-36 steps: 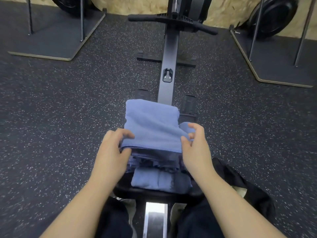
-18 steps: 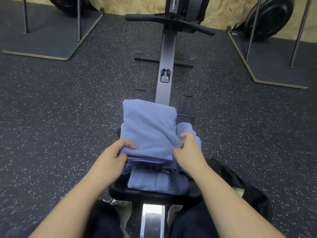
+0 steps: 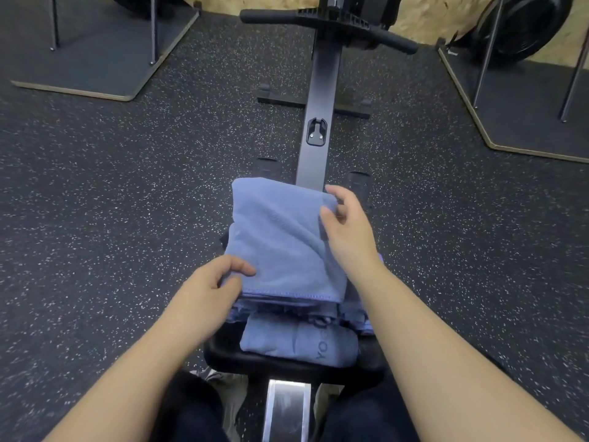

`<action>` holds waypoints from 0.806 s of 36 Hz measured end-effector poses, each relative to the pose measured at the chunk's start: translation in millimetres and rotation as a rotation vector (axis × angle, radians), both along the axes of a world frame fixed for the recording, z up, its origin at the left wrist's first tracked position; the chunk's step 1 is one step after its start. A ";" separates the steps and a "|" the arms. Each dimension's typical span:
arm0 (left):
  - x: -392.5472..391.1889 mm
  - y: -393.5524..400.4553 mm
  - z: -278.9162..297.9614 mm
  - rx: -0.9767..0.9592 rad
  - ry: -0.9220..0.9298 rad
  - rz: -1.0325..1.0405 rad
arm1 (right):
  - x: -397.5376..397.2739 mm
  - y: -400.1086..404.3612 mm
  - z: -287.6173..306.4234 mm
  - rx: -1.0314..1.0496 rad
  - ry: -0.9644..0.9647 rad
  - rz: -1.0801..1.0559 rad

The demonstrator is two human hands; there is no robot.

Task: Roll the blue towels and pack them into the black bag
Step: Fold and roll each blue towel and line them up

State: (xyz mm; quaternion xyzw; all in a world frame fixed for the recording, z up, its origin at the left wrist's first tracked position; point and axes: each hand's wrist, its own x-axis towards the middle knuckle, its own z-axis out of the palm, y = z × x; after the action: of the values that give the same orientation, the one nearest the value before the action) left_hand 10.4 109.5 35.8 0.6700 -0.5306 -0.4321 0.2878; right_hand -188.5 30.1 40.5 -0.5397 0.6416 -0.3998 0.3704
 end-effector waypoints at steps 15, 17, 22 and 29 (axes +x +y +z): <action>1.7 -0.3 5.3 0.039 -0.015 -0.027 | -9.6 -30.4 -9.6 0.060 0.191 -0.042; 3.4 0.2 3.9 0.031 -0.019 -0.040 | -11.7 -27.1 -11.3 0.064 0.262 -0.021; 6.5 3.2 3.5 -0.008 -0.084 -0.205 | -16.7 -7.4 -5.5 -0.003 0.474 -0.008; 5.3 3.1 1.6 -0.099 -0.265 -0.223 | 18.9 43.7 20.1 -0.158 0.566 0.244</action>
State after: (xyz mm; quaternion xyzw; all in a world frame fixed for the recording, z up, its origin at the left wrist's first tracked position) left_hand 15.6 112.7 37.4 0.6430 -0.6556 -0.3427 0.1982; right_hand -169.6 73.8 60.7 -0.7295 0.6169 -0.2348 0.1793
